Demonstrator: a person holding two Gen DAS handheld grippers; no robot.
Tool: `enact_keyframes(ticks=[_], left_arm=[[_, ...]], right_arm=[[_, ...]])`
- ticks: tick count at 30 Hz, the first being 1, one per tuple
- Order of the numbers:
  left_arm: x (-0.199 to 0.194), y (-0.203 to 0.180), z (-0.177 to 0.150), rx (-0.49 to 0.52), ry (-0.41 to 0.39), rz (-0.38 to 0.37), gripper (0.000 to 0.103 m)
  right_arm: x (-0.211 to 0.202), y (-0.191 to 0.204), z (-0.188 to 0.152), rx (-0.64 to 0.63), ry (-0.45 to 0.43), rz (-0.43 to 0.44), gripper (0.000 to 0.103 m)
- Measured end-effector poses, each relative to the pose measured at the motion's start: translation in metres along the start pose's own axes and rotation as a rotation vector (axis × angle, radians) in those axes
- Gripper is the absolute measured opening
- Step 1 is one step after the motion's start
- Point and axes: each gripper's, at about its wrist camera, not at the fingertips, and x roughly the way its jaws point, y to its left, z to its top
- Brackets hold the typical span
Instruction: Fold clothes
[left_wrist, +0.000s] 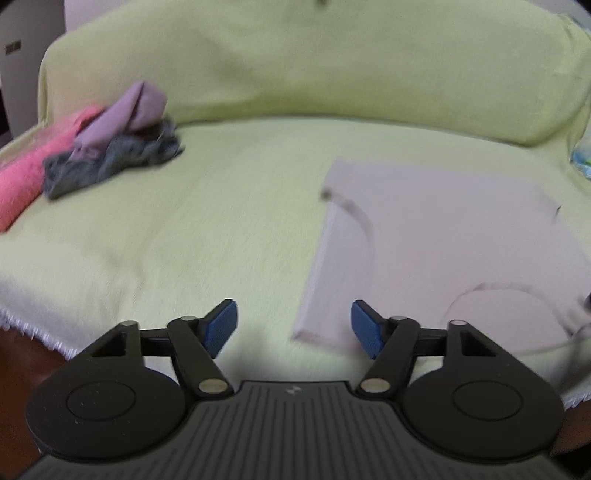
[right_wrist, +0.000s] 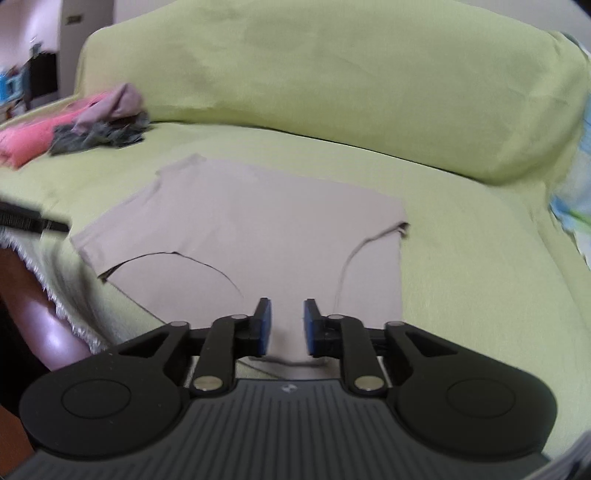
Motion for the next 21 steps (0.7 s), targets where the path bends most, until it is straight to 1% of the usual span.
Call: enact_keyframes(ticks=[1,2,3,4,6,8,9,10,11,12,14,15,16,17,18,20,21], left_arm=[[0.003,-0.005,0.004,0.011,0.017,0.003,0.065],[0.000,-0.011,0.012,0.009,-0.013,-0.014,0.065],[-0.005,-0.017,0.022,0.005,-0.064,-0.039,0.067],[-0.007,-0.027,0.036,0.025,-0.120,-0.051,0.069],[0.006,-0.048,0.064,0.091,-0.169,-0.043,0.069],[0.026,-0.068,0.092,0.119,-0.181,-0.034,0.069],[0.035,-0.077,0.103,0.118,-0.180,-0.032,0.069],[0.044,-0.087,0.113,0.113,-0.176,-0.029,0.069],[0.050,-0.098,0.120,0.106,-0.149,-0.026,0.069],[0.055,-0.111,0.127,0.097,-0.110,-0.024,0.069],[0.055,-0.123,0.132,0.108,-0.054,-0.018,0.069],[0.051,-0.132,0.136,0.128,-0.013,-0.003,0.069],[0.044,-0.137,0.139,0.136,0.019,0.021,0.069],[0.036,-0.141,0.141,0.139,0.047,0.051,0.069],[0.023,-0.144,0.143,0.123,0.086,0.088,0.069],[-0.008,-0.148,0.141,0.051,0.157,0.168,0.069],[-0.028,-0.149,0.137,-0.018,0.195,0.206,0.069]], right_arm=[[0.005,-0.001,0.002,-0.050,0.033,0.003,0.025],[0.001,-0.011,0.010,-0.083,-0.010,0.053,0.025],[-0.004,-0.021,0.018,-0.116,-0.054,0.104,0.024],[-0.009,-0.031,0.026,-0.148,-0.099,0.155,0.024],[-0.011,-0.063,0.055,-0.253,-0.213,0.267,0.026],[0.001,-0.096,0.090,-0.412,-0.289,0.339,0.026],[0.008,-0.110,0.104,-0.474,-0.312,0.350,0.026],[0.010,-0.114,0.108,-0.485,-0.316,0.349,0.026],[0.018,-0.131,0.121,-0.515,-0.330,0.328,0.026],[0.022,-0.150,0.131,-0.494,-0.335,0.310,0.027],[0.021,-0.170,0.135,-0.444,-0.325,0.337,0.028],[0.017,-0.179,0.134,-0.458,-0.294,0.360,0.031],[0.012,-0.189,0.134,-0.473,-0.263,0.382,0.031],[0.009,-0.191,0.133,-0.503,-0.239,0.395,0.031],[-0.003,-0.197,0.132,-0.574,-0.197,0.431,0.031],[-0.022,-0.203,0.136,-0.666,-0.171,0.505,0.031],[-0.041,-0.209,0.139,-0.742,-0.179,0.567,0.032]])
